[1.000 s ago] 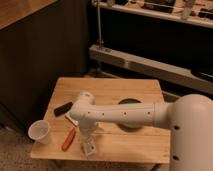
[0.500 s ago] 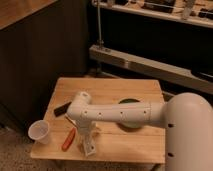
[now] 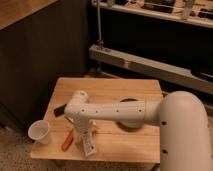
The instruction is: Stand the bottle upright
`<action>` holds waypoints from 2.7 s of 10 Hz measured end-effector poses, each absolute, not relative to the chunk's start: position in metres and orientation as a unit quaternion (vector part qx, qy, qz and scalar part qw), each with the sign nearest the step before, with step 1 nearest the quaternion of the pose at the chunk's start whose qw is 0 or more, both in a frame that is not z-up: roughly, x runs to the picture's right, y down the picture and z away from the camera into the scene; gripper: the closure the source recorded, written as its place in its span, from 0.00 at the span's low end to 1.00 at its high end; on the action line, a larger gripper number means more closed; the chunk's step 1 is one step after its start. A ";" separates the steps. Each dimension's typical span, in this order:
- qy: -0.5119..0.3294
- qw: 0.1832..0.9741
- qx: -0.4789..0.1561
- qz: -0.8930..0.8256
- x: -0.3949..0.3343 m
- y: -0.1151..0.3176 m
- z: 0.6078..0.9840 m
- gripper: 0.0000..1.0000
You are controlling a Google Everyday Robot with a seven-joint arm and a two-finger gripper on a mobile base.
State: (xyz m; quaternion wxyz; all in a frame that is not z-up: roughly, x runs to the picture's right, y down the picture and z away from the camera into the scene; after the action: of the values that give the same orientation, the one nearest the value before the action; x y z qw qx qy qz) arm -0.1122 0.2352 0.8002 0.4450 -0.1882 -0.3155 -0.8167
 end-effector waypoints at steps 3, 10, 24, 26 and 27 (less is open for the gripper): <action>-0.314 0.445 -0.189 -0.817 -0.114 0.230 0.807 0.23; -0.300 0.439 -0.188 -0.826 -0.113 0.224 0.814 0.51; -0.260 0.419 -0.108 -0.863 -0.070 0.206 0.745 1.00; -0.251 0.441 -0.060 -0.860 -0.071 0.208 0.743 1.00; -0.245 0.446 -0.041 -0.860 -0.072 0.208 0.741 1.00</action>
State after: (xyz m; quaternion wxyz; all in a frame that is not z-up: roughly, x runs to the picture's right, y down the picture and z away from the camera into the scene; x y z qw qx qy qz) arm -0.0720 0.2080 0.7415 0.4460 -0.0413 -0.2447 -0.8599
